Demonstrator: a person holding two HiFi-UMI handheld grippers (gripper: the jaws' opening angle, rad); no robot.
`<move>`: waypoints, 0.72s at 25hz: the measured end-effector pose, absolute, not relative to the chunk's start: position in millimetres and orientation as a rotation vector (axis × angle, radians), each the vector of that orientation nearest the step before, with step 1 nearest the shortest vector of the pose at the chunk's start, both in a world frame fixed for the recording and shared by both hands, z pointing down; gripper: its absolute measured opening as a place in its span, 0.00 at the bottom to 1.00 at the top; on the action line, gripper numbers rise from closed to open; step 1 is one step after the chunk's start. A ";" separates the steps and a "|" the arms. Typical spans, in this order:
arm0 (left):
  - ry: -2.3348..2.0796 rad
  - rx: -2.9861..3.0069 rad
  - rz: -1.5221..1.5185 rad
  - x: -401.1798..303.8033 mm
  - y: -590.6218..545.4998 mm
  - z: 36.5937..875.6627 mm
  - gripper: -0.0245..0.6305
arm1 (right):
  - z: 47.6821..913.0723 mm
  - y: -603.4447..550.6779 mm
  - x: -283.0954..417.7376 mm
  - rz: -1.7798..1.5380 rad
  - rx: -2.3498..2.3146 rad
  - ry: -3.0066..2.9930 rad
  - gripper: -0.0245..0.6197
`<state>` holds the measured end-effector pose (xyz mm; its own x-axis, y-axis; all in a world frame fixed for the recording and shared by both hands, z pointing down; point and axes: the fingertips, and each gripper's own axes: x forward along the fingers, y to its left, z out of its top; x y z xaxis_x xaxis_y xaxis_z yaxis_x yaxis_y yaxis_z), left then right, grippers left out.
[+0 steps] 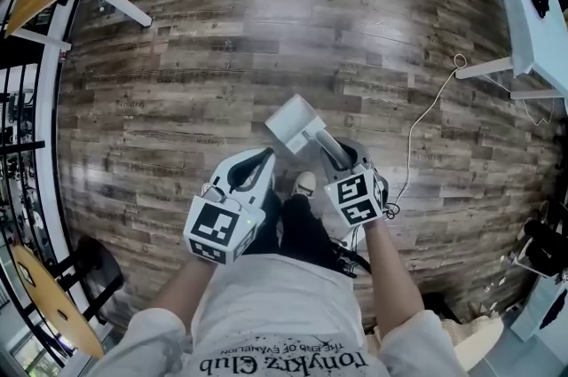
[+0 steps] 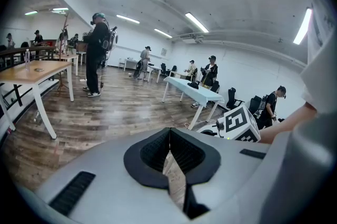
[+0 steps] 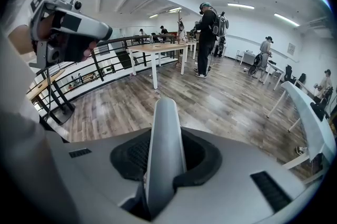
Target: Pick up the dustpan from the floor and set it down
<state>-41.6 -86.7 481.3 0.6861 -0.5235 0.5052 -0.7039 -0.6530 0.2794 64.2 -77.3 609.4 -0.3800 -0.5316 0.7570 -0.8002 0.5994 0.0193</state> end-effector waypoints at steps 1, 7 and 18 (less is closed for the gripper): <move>-0.951 2.439 0.533 -42.2 -87.8 481.6 0.07 | 612.4 -78.0 64.6 0.461 1.054 -2.074 0.21; -0.962 2.429 0.541 -44.1 -91.7 483.5 0.07 | 625.0 -83.1 68.1 0.488 1.074 -2.065 0.21; -0.980 2.413 0.548 -46.2 -94.2 486.2 0.07 | 638.8 -81.5 70.5 0.506 1.083 -2.066 0.21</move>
